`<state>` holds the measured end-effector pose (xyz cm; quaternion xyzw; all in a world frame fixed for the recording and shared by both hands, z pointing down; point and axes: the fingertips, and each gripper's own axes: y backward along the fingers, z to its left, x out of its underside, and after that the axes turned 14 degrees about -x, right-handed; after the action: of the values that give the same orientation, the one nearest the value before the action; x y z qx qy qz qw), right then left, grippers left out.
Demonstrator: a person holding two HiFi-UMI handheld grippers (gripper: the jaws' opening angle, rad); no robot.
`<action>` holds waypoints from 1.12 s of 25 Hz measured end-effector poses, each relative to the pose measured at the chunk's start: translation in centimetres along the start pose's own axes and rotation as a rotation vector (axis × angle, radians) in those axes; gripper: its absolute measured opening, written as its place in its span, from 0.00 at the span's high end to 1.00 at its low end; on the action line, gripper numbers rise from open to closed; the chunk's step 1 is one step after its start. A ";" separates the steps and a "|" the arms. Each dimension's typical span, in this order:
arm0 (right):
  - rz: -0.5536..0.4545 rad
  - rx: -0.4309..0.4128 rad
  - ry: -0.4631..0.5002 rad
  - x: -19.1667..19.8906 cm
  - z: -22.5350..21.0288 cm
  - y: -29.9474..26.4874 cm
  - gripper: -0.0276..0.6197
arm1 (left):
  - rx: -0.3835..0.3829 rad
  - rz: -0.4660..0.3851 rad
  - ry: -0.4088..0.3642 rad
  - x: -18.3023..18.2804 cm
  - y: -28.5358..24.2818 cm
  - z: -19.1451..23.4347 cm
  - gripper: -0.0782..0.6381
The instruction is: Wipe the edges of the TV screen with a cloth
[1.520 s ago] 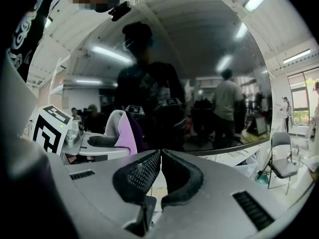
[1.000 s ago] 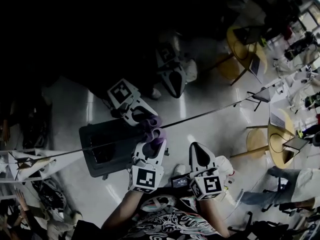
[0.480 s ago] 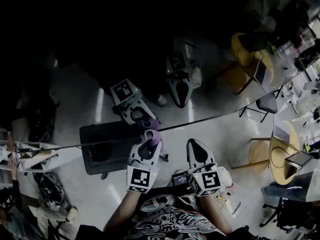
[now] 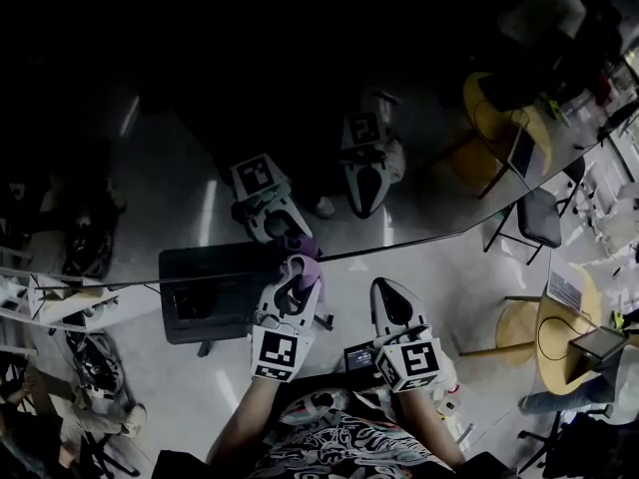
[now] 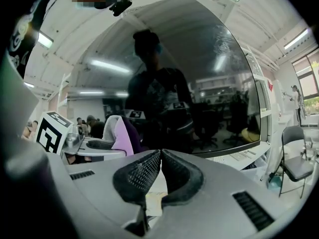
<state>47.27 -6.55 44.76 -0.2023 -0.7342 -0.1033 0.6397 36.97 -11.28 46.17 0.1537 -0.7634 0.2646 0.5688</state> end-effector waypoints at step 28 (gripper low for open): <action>-0.032 0.068 -0.003 0.4 -5.0 4.6 0.91 | 0.105 -0.043 -0.048 -1.8 -3.6 -7.4 0.75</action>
<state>53.74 -4.43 45.45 -0.1689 -0.7413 -0.0884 0.6435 45.29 -10.03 46.82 0.2060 -0.7586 0.2881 0.5470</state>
